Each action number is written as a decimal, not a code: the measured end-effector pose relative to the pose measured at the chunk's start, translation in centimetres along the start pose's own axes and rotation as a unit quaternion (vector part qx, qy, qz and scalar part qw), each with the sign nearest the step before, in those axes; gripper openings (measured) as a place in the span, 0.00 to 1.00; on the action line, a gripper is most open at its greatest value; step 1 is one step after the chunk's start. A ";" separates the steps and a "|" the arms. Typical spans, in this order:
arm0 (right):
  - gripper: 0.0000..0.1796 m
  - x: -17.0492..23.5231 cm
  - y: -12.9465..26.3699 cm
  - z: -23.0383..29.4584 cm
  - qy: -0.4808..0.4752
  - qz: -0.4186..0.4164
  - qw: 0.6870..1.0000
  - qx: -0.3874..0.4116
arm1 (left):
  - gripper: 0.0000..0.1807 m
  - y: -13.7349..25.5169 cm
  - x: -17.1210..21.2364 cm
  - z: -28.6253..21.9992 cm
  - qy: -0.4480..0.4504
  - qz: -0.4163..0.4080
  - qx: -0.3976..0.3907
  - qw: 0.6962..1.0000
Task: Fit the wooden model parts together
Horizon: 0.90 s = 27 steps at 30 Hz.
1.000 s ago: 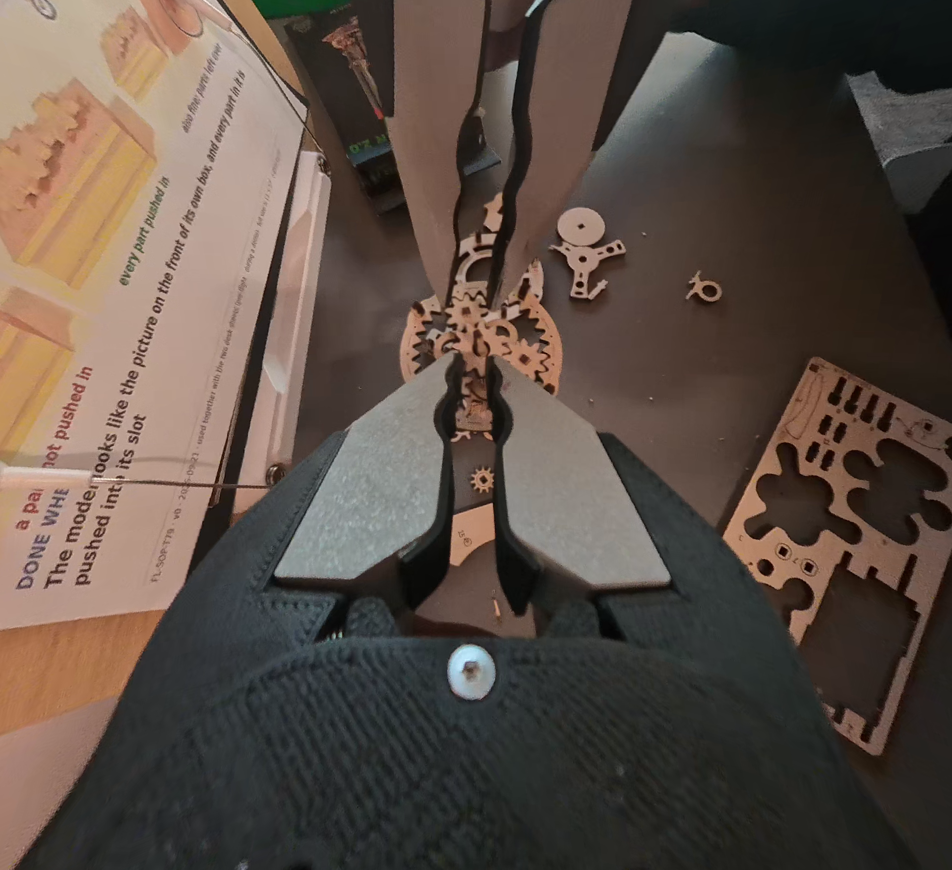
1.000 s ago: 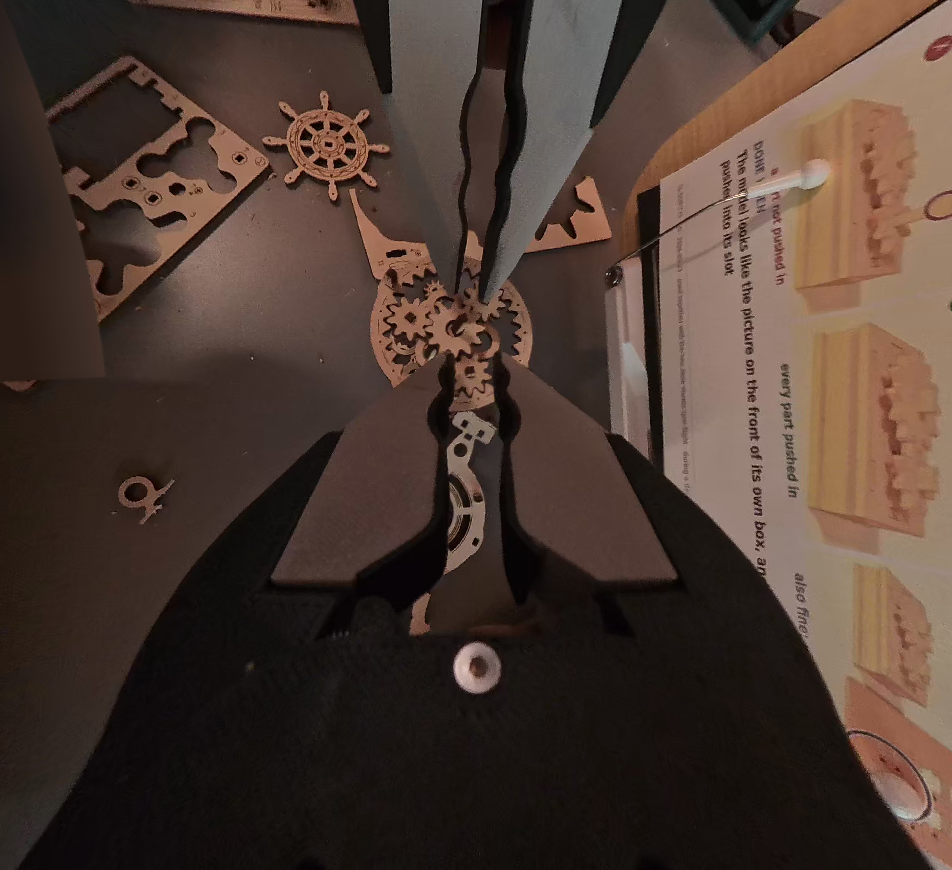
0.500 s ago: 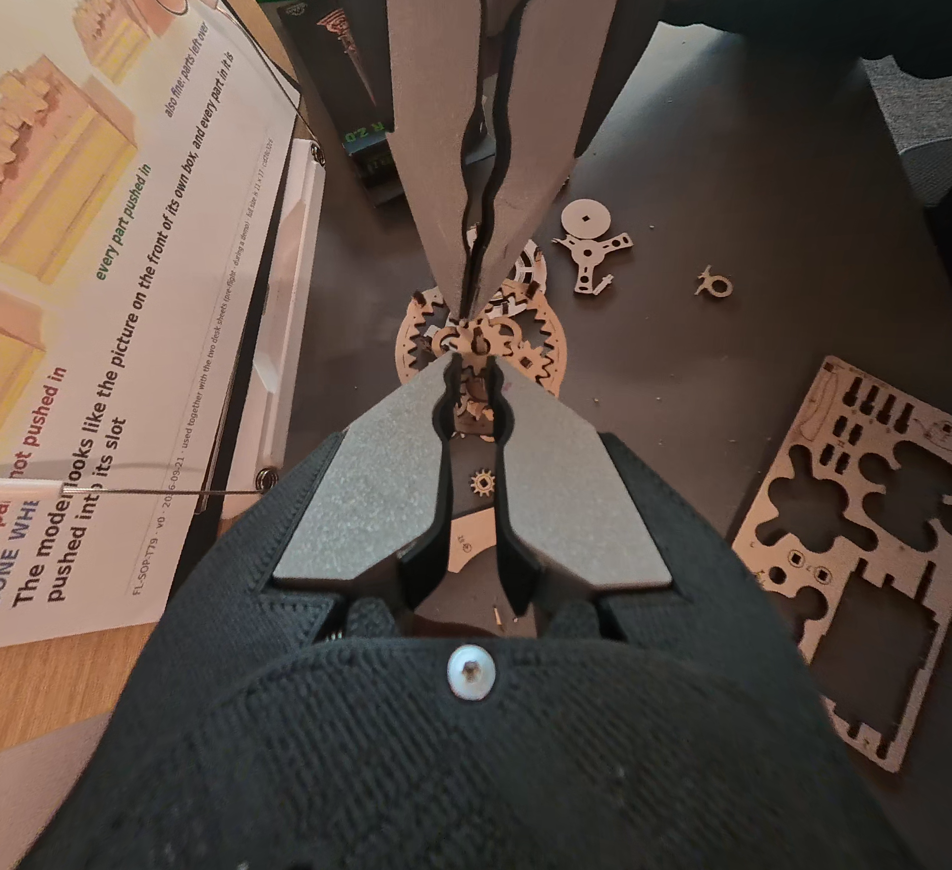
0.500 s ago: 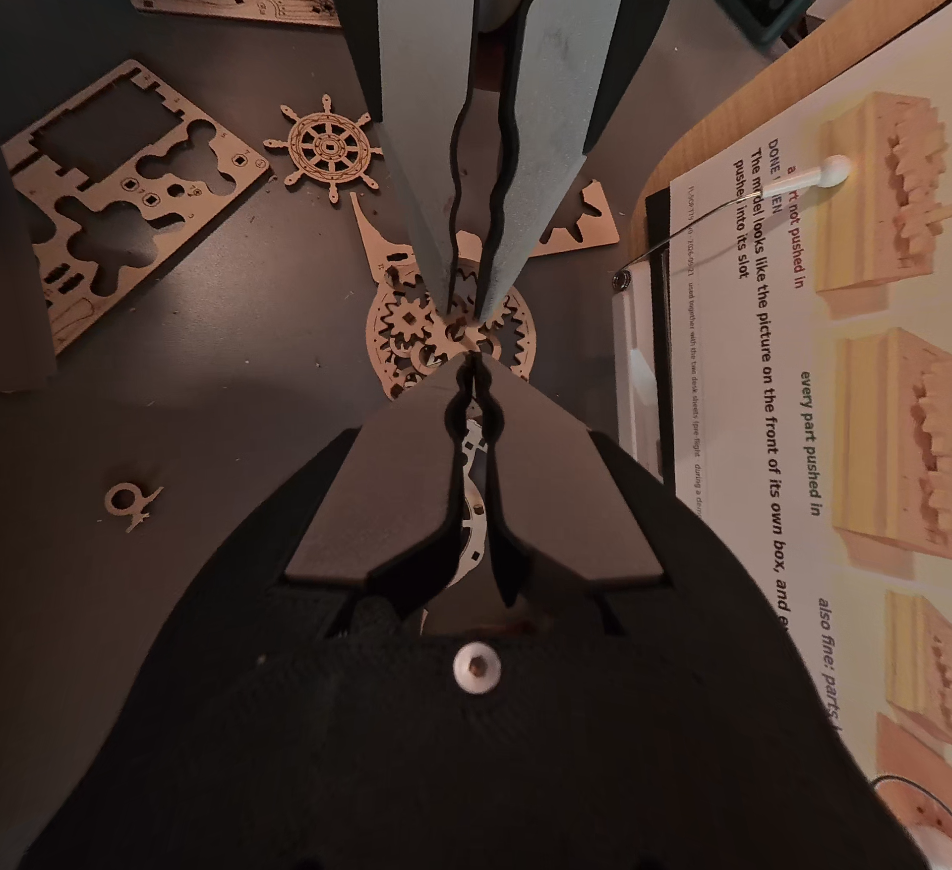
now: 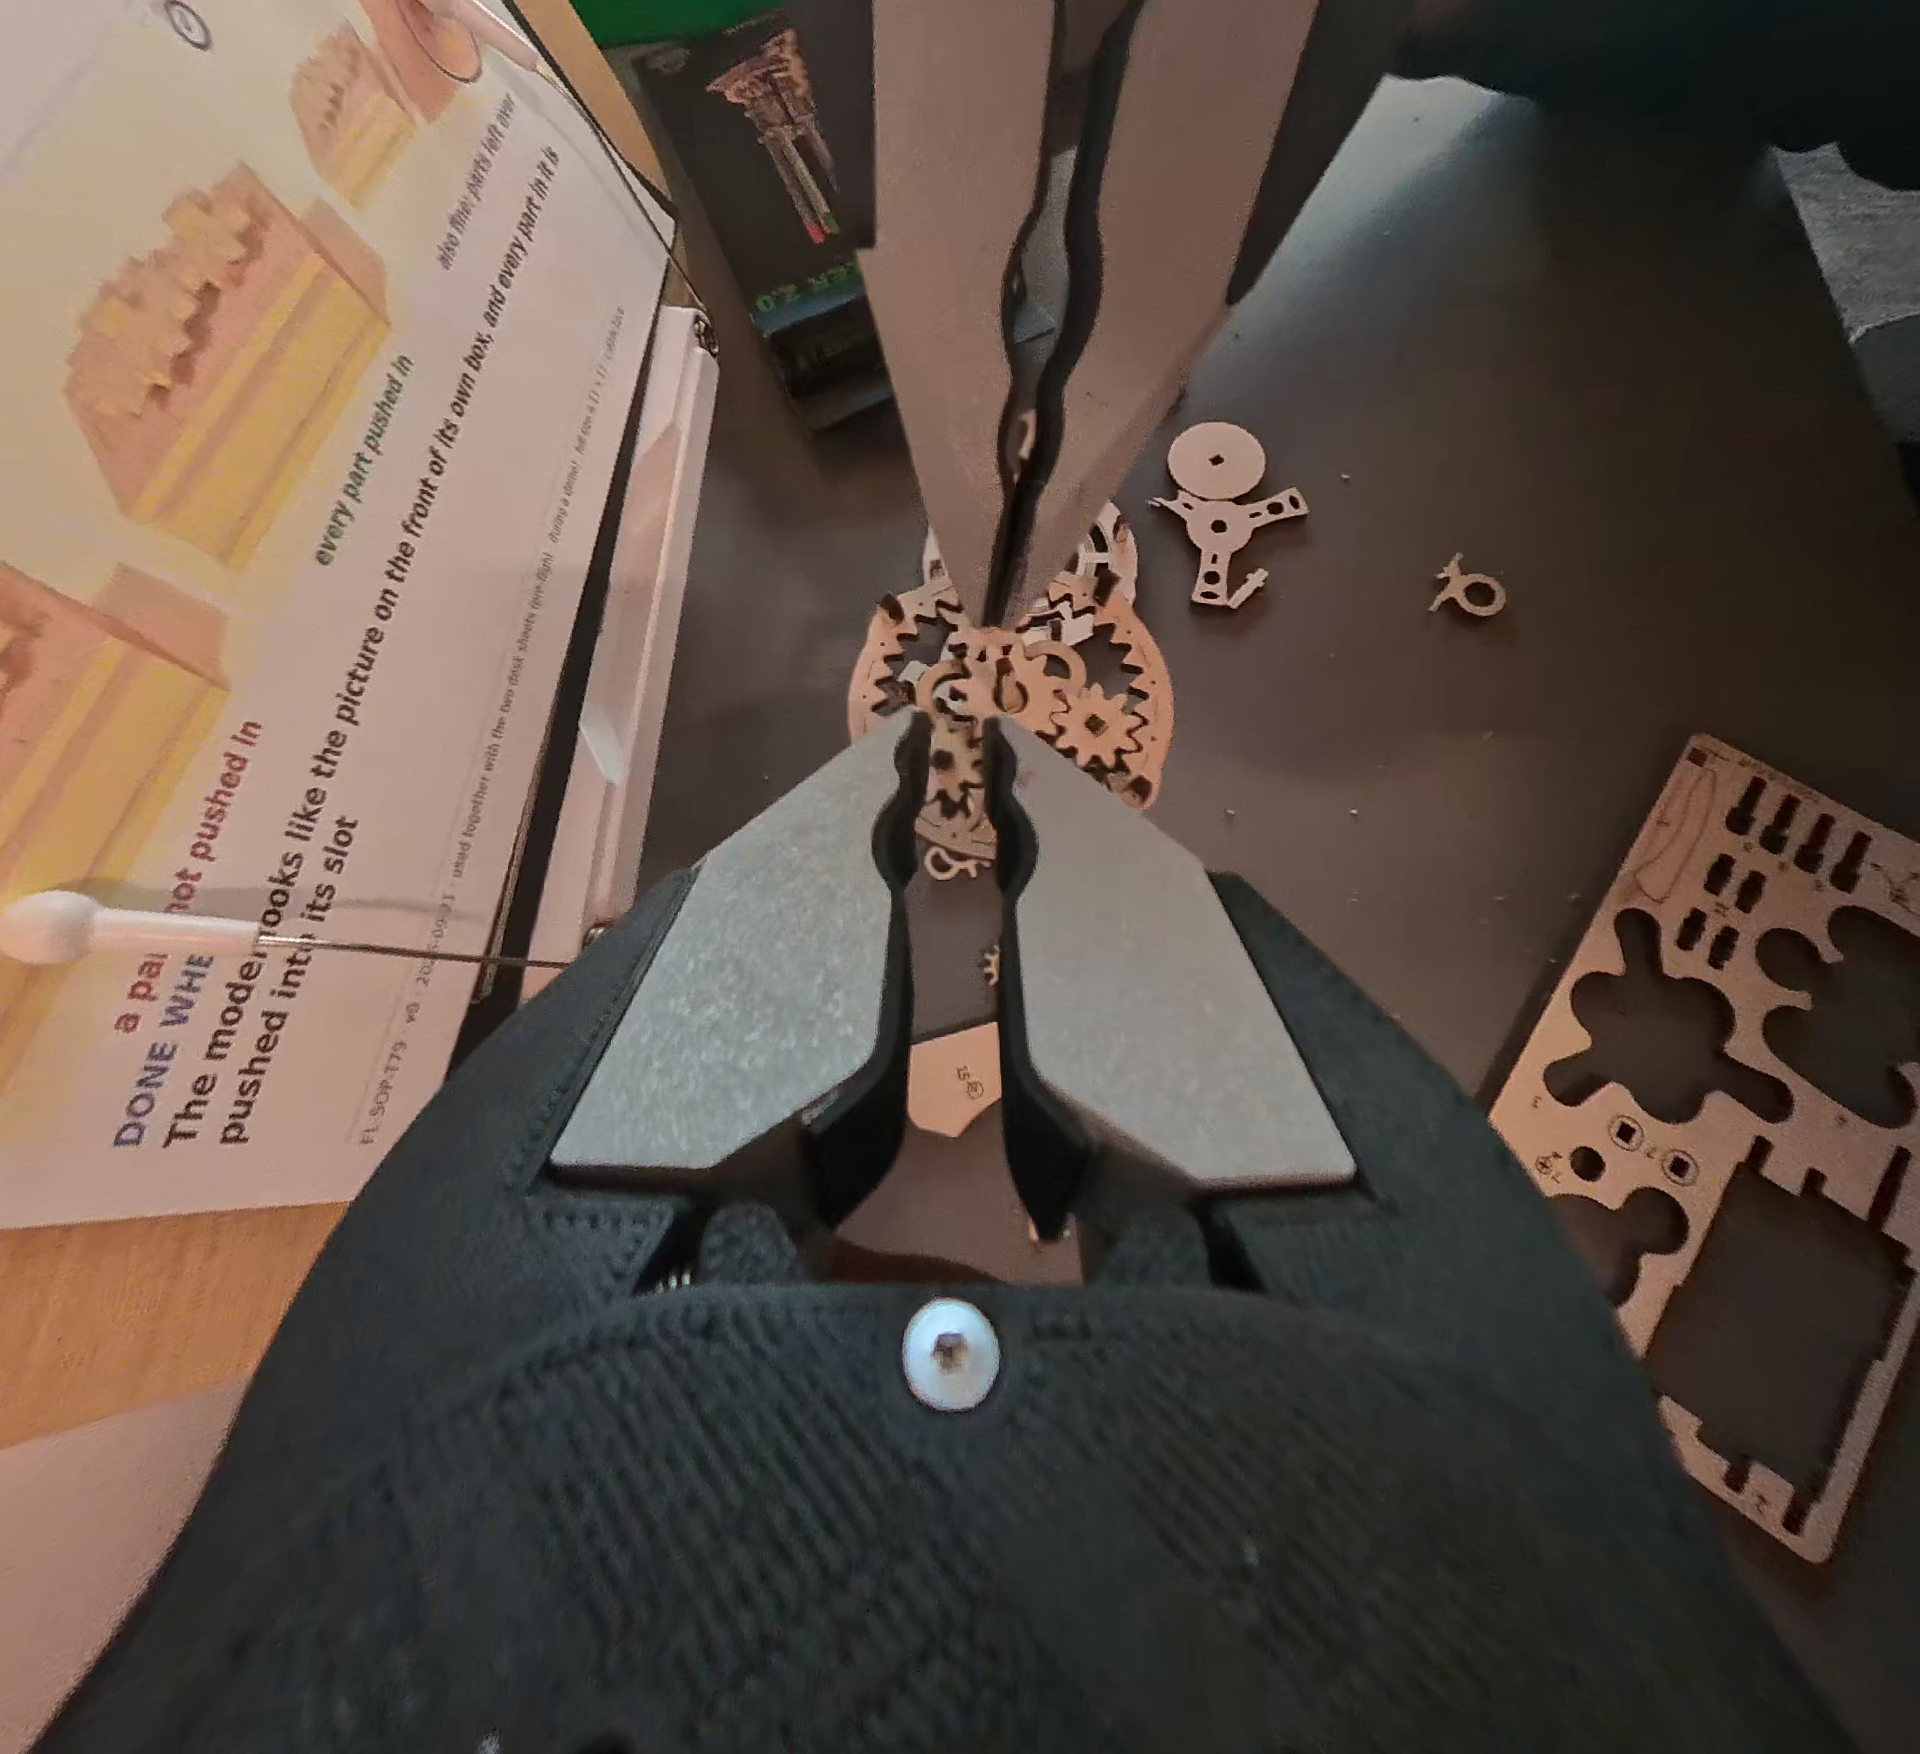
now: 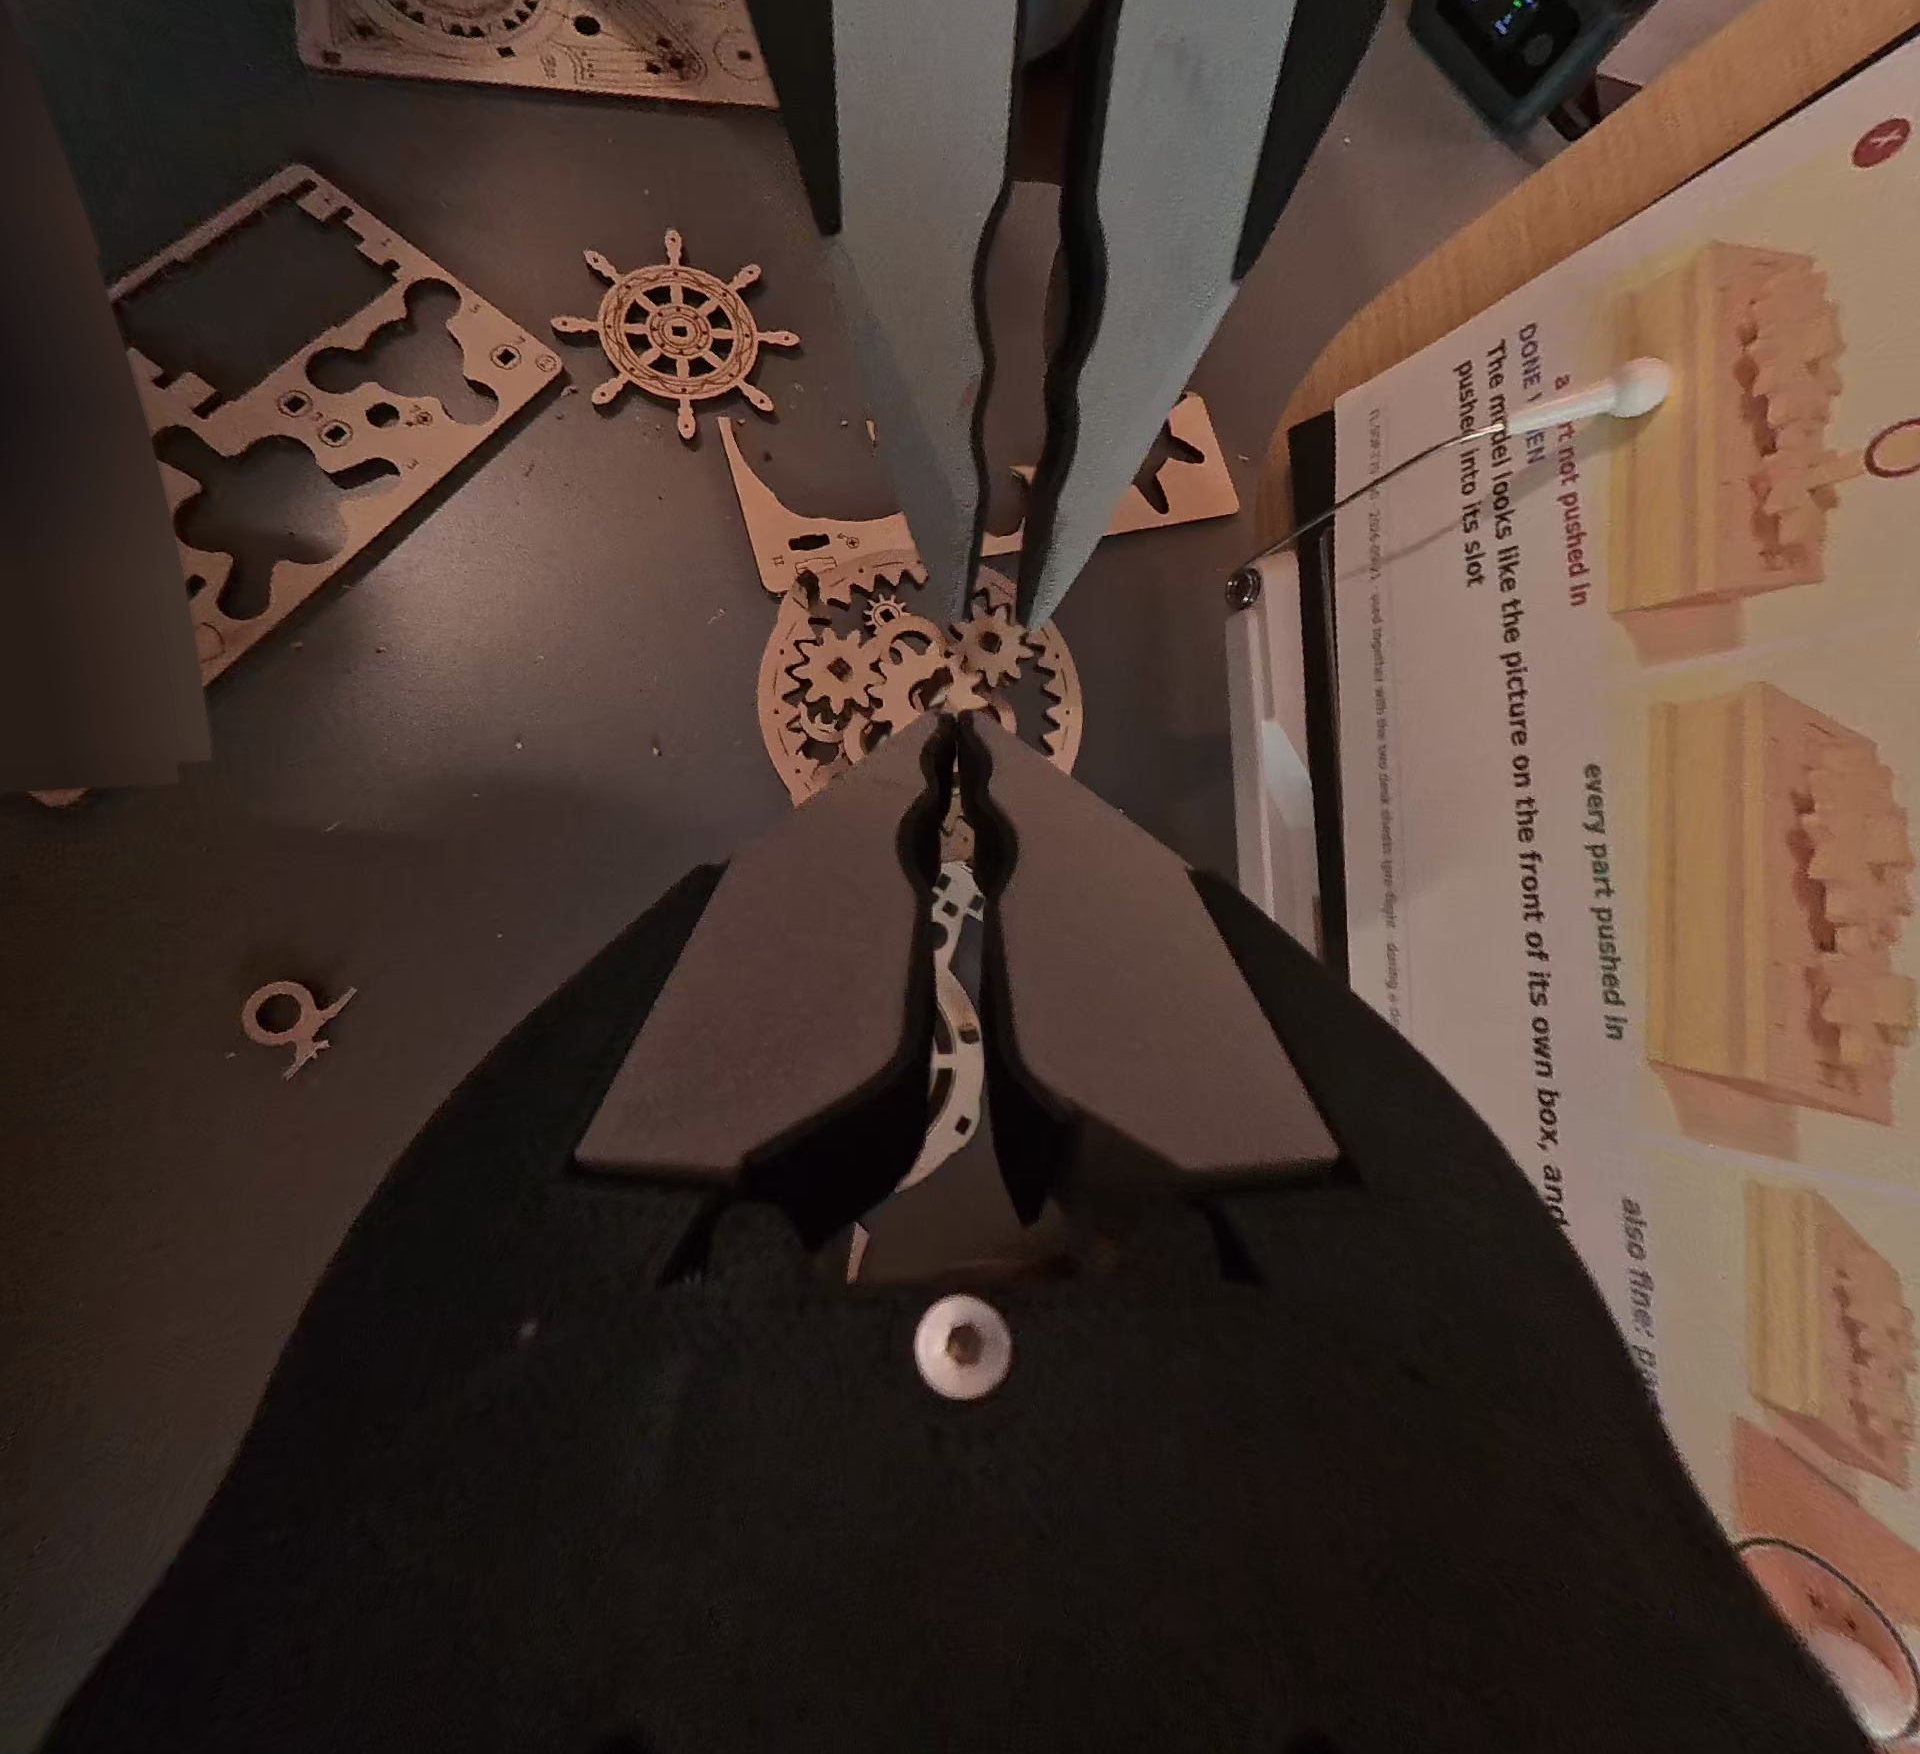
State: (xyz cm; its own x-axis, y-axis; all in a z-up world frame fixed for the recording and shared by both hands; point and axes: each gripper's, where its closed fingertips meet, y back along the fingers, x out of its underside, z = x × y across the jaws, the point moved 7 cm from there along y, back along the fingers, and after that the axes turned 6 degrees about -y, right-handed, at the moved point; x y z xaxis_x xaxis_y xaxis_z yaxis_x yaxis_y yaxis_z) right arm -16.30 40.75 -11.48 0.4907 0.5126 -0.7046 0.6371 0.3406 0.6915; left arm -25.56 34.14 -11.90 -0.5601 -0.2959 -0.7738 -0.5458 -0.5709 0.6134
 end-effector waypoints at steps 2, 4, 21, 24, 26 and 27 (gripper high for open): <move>0.00 0.1 -0.3 0.1 0.003 0.005 1.000 -0.001 | 0.03 0.0 0.0 0.0 0.002 -0.004 0.003 1.000; 0.00 0.2 -0.7 0.2 0.006 0.013 1.000 -0.002 | 0.03 -0.3 0.1 -0.2 -0.001 0.003 0.007 1.000; 0.00 0.2 -1.3 -1.2 0.013 0.020 1.000 -0.011 | 0.03 -0.4 0.9 0.3 0.003 0.015 0.014 1.000; 0.00 -0.2 -0.6 -1.2 0.009 0.002 1.000 -0.015 | 0.03 -0.2 0.7 0.4 0.002 0.012 0.011 1.000; 0.00 -0.5 -0.2 -1.1 0.005 -0.011 1.000 -0.026 | 0.03 0.0 0.5 0.3 0.006 0.000 0.016 1.000; 0.00 -0.5 -0.1 -0.9 0.006 -0.012 0.999 -0.033 | 0.03 0.0 0.3 0.2 0.008 -0.006 0.022 1.000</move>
State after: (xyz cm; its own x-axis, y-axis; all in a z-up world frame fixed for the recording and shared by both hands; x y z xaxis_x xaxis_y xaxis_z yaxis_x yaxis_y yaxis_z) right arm -17.21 41.18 -11.06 0.4691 0.5125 -0.7192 0.6079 0.4033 0.6839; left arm -25.88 34.21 -12.13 -0.5439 -0.3017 -0.7831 -0.5790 -0.5405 0.6104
